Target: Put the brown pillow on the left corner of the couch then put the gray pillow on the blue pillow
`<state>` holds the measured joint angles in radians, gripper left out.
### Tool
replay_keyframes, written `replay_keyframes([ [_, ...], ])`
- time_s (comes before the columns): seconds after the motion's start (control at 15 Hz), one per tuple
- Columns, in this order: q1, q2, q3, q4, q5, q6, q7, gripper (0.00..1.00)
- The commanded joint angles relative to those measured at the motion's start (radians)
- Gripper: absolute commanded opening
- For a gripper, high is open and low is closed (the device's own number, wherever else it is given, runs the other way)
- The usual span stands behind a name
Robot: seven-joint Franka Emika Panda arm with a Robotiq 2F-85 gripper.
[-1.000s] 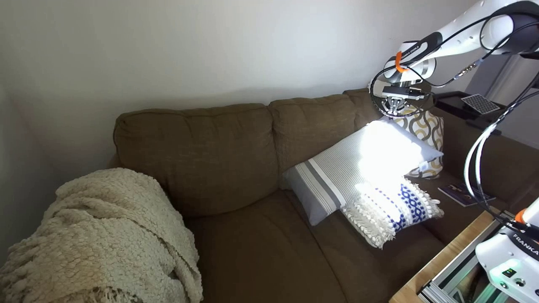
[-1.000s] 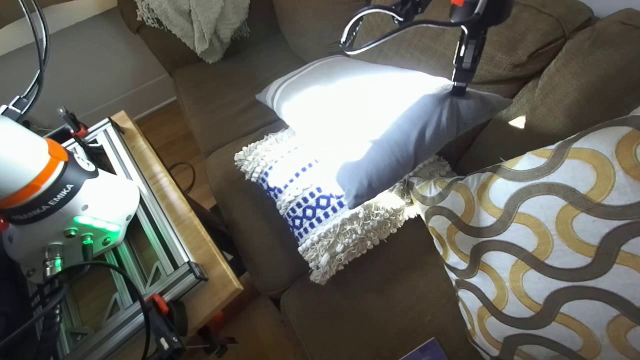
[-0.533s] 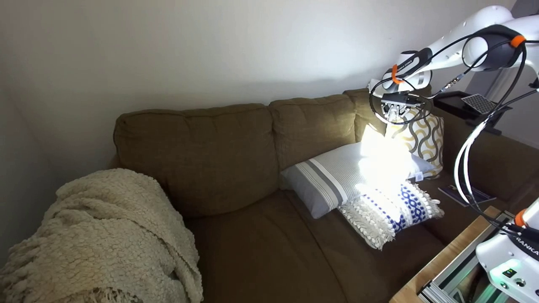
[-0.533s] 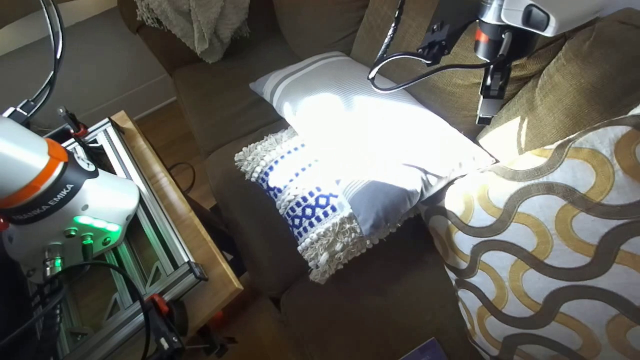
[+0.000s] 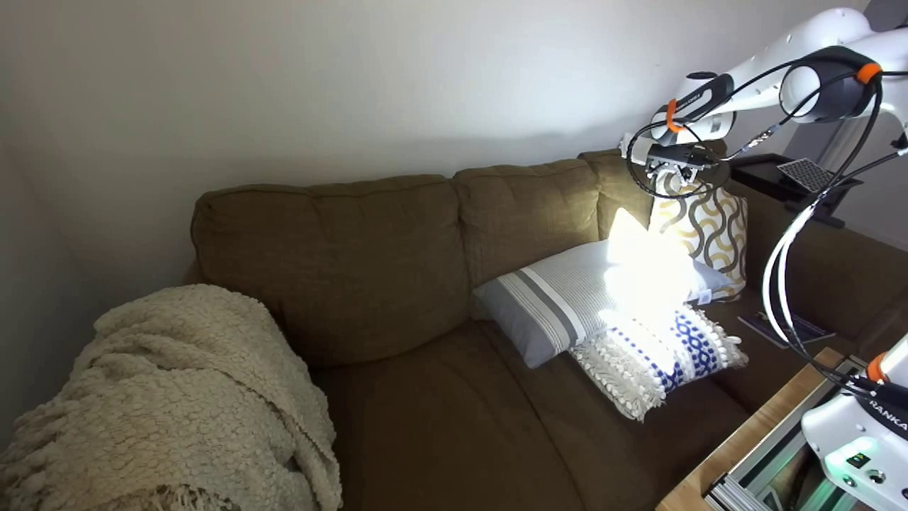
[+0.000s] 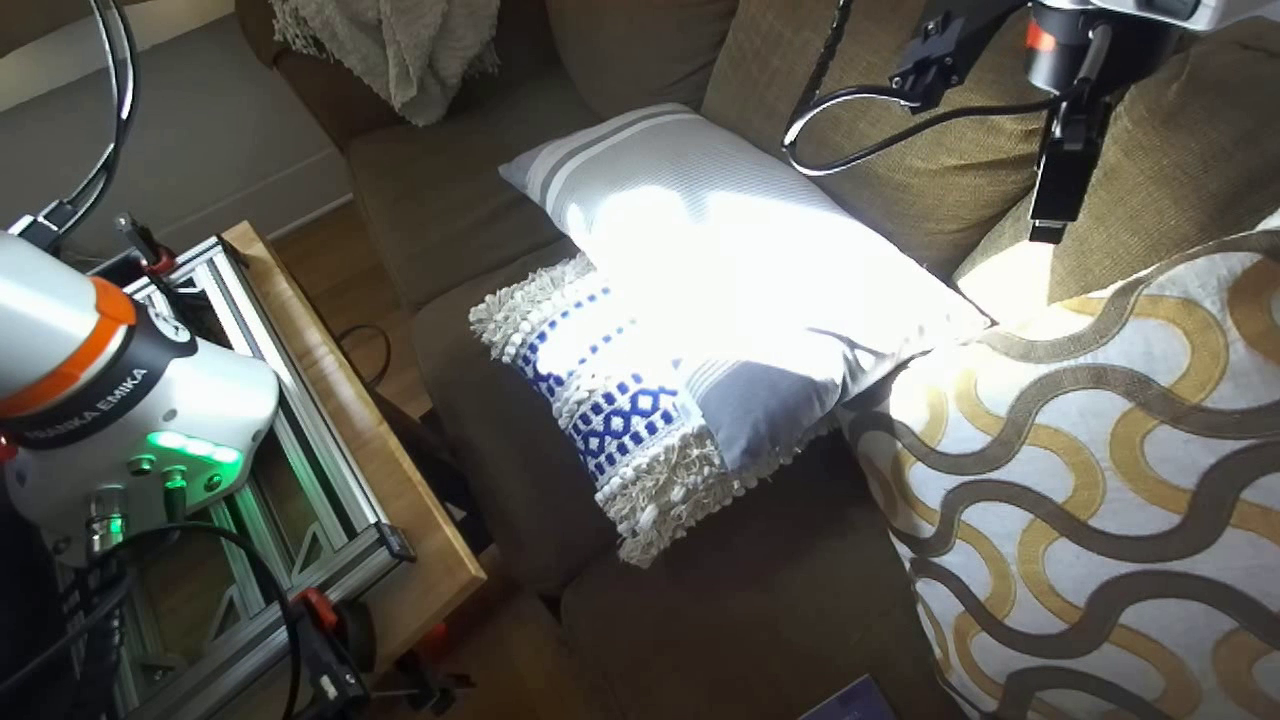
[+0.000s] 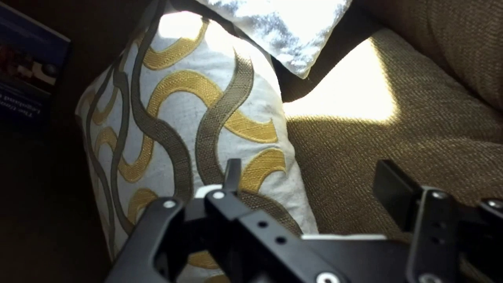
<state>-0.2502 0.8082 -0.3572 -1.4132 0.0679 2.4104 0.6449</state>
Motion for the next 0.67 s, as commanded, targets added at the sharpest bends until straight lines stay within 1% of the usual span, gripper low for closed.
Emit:
replay_keyframes([
  [0.0, 0.022, 0.046, -0.050, 0.037, -0.035, 0.020, 0.082, 0.97],
  [0.07, 0.016, 0.068, -0.057, 0.059, -0.037, 0.035, 0.107, 1.00],
  [0.27, 0.032, 0.122, -0.095, 0.091, -0.053, 0.100, 0.211, 1.00],
  [0.4, 0.049, 0.180, -0.133, 0.127, -0.070, 0.150, 0.297, 1.00],
  [0.6, 0.064, 0.255, -0.174, 0.177, -0.091, 0.171, 0.406, 1.00],
])
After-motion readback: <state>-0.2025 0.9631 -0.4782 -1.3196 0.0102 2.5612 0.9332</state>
